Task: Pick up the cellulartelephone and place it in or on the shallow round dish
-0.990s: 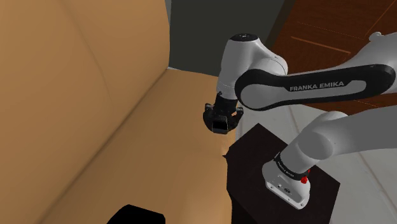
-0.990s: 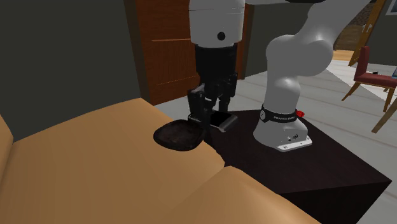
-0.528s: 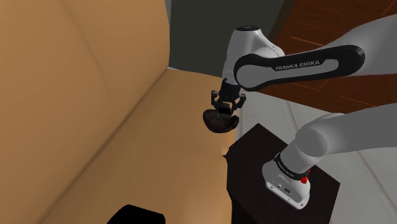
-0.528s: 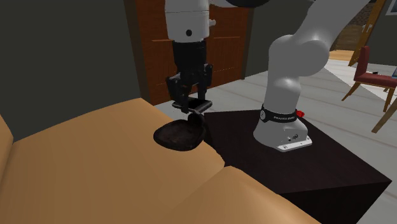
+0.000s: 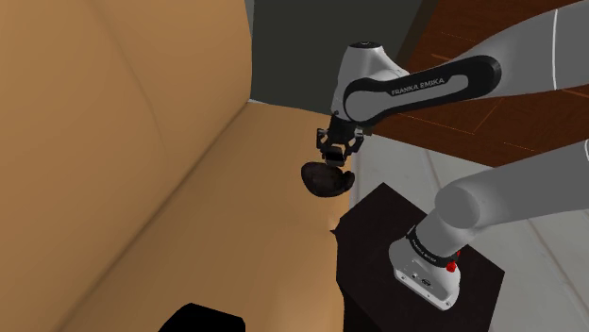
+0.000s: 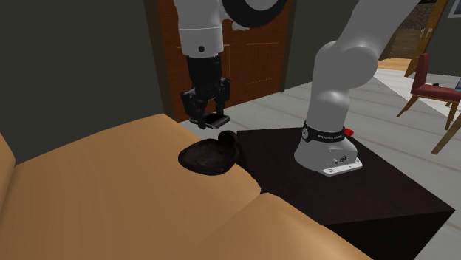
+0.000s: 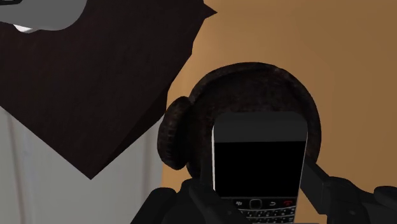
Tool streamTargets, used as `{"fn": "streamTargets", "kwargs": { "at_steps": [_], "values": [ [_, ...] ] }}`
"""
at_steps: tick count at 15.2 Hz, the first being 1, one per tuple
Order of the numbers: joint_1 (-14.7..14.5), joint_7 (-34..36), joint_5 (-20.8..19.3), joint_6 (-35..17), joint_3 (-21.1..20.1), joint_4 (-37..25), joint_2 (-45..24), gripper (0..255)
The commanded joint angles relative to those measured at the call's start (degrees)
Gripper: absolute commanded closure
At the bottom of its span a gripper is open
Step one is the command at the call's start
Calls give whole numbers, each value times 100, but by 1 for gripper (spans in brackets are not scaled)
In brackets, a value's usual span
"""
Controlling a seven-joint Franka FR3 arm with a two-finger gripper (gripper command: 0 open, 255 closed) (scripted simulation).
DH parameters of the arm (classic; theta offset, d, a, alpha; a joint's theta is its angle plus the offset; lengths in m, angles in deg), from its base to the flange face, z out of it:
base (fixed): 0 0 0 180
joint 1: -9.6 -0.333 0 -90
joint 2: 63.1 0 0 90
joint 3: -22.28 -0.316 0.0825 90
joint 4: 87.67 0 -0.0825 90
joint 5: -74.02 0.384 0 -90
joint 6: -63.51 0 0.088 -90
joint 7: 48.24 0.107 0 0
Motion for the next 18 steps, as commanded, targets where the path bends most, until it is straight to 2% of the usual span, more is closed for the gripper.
{"fn": "streamTargets", "kwargs": {
  "at_steps": [1, 9, 17, 18],
  "values": [
    [34, 27, -27, -206, -49, 69, -137, 255],
    [166, 216, -172, -1008, -273, 333, -700, 255],
    [174, 228, -184, -1047, -284, 343, -730, 255],
    [174, 228, -184, -1047, -284, 343, -730, 0]
  ]
}}
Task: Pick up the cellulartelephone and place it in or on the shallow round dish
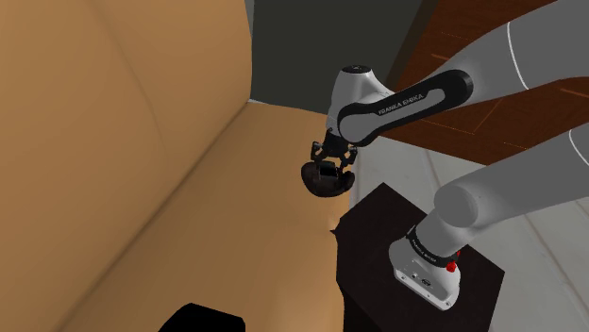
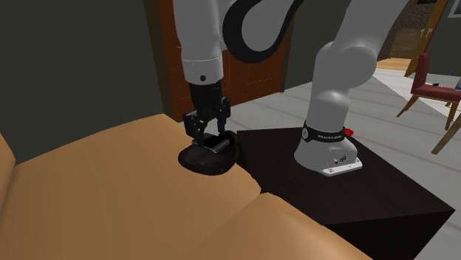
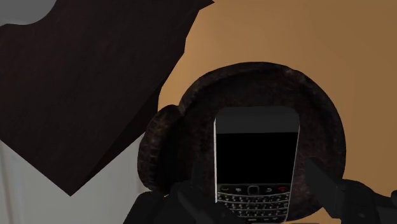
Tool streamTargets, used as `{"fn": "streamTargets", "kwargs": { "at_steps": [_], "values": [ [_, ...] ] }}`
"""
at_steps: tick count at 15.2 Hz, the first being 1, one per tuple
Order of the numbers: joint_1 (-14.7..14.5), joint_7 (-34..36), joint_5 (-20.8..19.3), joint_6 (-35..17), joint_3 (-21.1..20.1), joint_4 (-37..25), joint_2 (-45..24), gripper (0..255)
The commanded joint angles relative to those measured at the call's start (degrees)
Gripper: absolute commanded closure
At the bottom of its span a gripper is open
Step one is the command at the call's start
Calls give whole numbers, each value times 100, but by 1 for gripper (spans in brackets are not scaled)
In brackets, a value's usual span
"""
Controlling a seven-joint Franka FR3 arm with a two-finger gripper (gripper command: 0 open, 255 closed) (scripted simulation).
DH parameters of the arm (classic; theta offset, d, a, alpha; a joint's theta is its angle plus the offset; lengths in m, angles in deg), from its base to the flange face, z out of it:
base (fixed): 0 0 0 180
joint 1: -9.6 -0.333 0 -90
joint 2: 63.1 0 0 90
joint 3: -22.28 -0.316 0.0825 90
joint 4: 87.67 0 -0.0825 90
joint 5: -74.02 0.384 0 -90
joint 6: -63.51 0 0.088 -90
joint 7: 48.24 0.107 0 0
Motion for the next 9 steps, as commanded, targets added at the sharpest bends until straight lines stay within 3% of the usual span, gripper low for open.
{"fn": "streamTargets", "kwargs": {
  "at_steps": [1, 5, 9],
  "values": [
    [0, 0, 0, 0, 0, 0, 0, 0],
    [0, 0, 0, 0, 0, 0, 0, 0],
    [-144, -161, 158, 939, 209, -373, 595, 0]
  ]
}}
